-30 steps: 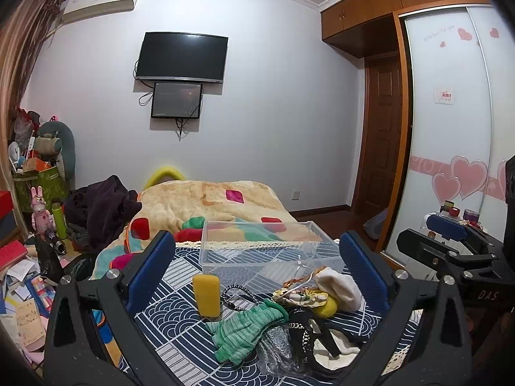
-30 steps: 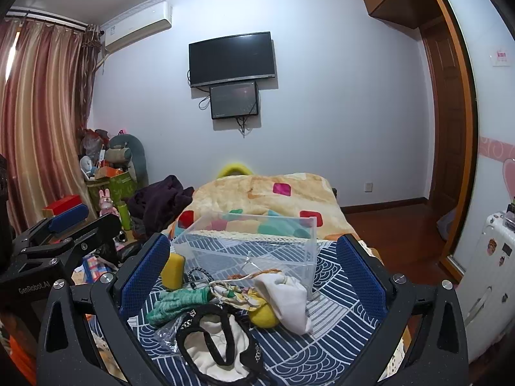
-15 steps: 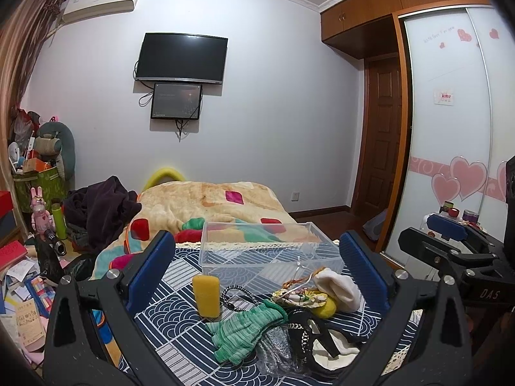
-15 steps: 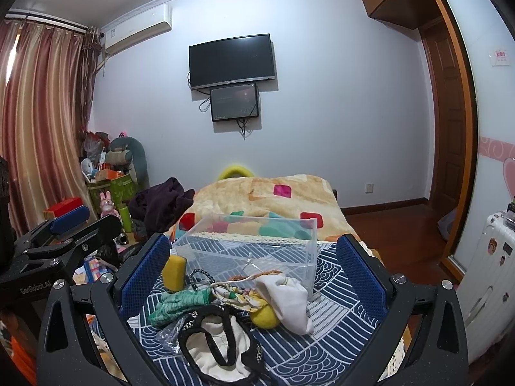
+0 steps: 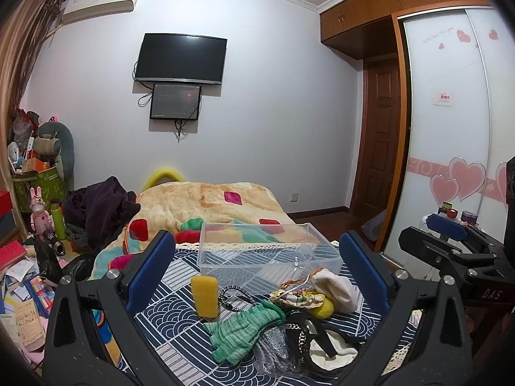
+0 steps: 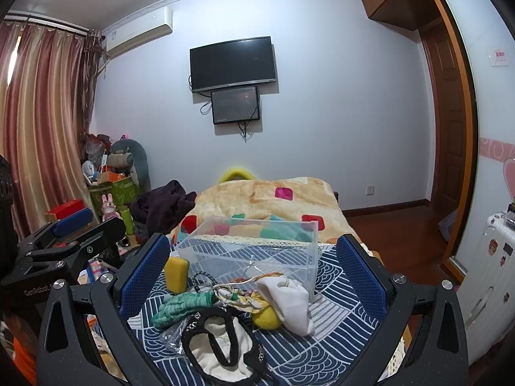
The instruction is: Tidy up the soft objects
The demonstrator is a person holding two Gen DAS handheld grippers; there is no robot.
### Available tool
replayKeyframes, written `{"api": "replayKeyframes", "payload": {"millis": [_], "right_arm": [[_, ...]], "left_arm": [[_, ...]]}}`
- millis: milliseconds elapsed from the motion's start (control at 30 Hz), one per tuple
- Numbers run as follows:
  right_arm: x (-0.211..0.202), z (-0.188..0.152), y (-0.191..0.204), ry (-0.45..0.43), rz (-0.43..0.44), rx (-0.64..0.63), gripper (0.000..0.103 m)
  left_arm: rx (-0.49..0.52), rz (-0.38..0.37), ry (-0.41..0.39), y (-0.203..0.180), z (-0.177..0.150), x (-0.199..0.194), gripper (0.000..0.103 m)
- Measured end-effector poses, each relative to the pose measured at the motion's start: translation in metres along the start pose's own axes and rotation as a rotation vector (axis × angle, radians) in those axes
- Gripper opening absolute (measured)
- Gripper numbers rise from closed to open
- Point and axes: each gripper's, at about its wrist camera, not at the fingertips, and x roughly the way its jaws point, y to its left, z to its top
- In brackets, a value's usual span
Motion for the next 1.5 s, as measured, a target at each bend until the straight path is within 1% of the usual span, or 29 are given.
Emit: {"api": "replayKeyframes", "payload": {"millis": [900,1033,1167,1267,1300,1333,1400,1500], "right_arm": [[0.0,-0.001,0.001,-0.001,-0.002,-0.004,0.103],[0.004,-0.003,-0.002,0.007,-0.006,0.002,0.103],[0.014,-0.009,-0.008,0.04,-0.011,0.012,0.103],[0.026,-0.018,-0.015,0.082,-0.02,0.02,0.103],[0.03,-0.02,-0.017,0.094,-0.022,0.023,0.103],[0.035,-0.024,-0.02,0.112,-0.024,0.028,0.103],[0.042,-0.029,-0.025,0.139,-0.022,0.037,0.103],[0.051,-0.037,-0.032,0.18,-0.01,0.053,0.097]], "left_arm": [[-0.004,-0.011,-0.001,-0.001,-0.002,0.001,0.103],[-0.022,0.001,0.029,0.003,-0.006,0.011,0.103],[-0.037,-0.008,0.078,0.012,-0.014,0.025,0.103],[-0.043,0.019,0.114,0.02,-0.023,0.038,0.102],[-0.05,0.029,0.129,0.024,-0.027,0.045,0.099],[-0.058,0.032,0.14,0.029,-0.03,0.048,0.093],[-0.077,0.04,0.171,0.037,-0.036,0.058,0.088],[-0.118,0.066,0.216,0.053,-0.044,0.074,0.083]]}}
